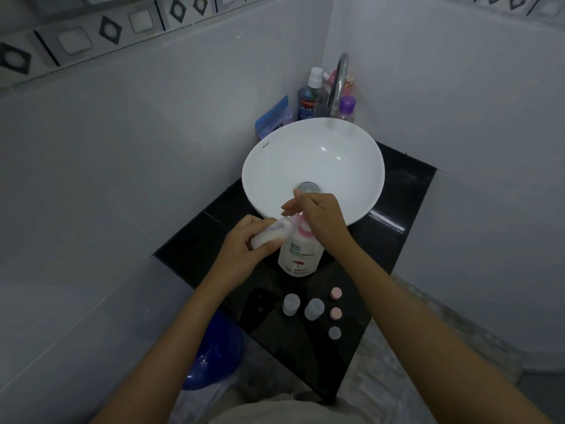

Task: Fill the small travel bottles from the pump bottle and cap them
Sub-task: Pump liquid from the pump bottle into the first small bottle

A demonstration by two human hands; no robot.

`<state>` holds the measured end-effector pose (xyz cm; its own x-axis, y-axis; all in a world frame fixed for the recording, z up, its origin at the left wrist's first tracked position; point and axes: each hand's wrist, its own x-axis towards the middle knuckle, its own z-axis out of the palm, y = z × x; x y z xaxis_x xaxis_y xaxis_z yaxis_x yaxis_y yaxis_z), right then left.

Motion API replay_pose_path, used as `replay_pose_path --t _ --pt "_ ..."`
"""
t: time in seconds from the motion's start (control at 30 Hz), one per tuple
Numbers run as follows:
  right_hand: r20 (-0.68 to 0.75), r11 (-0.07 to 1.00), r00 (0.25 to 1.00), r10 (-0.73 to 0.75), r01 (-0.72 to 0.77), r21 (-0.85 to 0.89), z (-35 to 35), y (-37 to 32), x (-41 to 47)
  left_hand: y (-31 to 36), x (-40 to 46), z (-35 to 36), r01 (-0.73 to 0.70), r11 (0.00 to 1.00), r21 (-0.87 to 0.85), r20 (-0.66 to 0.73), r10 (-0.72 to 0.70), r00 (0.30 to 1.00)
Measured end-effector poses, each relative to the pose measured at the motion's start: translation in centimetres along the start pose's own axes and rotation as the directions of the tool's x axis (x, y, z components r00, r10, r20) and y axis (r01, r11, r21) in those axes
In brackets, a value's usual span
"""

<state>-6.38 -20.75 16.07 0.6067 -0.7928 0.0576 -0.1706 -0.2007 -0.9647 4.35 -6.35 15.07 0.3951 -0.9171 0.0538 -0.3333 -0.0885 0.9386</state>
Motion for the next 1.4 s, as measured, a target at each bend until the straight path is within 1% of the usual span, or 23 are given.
replay_pose_path --t 0.1,0.3,0.5,0.8,1.03,1.1,1.27,1.4 --pt "0.012 1.000 1.000 0.017 -0.016 -0.018 0.2 0.5 0.2 -0.3 -0.1 0.1 0.005 1.000 -0.009 0.019 -0.005 1.000" --pt "0.015 0.996 0.999 0.041 -0.039 -0.080 0.6 1.7 -0.3 -1.0 0.1 0.2 0.039 0.998 0.043 0.046 -0.040 0.998" --pt "0.026 0.998 1.000 0.010 -0.009 -0.064 0.3 0.8 0.1 -0.4 0.3 -0.3 -0.027 0.999 0.041 0.033 0.026 0.999" --pt "0.042 0.999 0.998 0.038 -0.036 -0.037 0.0 -0.3 0.1 -0.4 0.4 0.4 -0.073 0.958 0.278 -0.034 0.086 0.996" --pt "0.034 0.997 0.997 0.066 -0.064 -0.039 0.1 -0.6 0.0 -0.3 -0.1 1.2 -0.039 0.968 0.248 -0.070 0.058 0.996" --pt "0.037 0.997 0.997 0.073 -0.072 -0.035 0.1 -0.7 0.0 -0.2 -0.2 1.2 -0.044 0.962 0.271 -0.078 0.067 0.995" --pt "0.031 0.996 0.996 0.080 -0.078 -0.039 0.1 -0.7 -0.1 0.1 -0.6 0.8 -0.051 0.924 0.379 -0.097 0.094 0.991" --pt "0.022 0.997 0.997 0.075 -0.074 -0.036 0.0 -0.6 -0.2 0.7 -0.3 0.4 -0.070 0.863 0.500 -0.098 0.136 0.986"
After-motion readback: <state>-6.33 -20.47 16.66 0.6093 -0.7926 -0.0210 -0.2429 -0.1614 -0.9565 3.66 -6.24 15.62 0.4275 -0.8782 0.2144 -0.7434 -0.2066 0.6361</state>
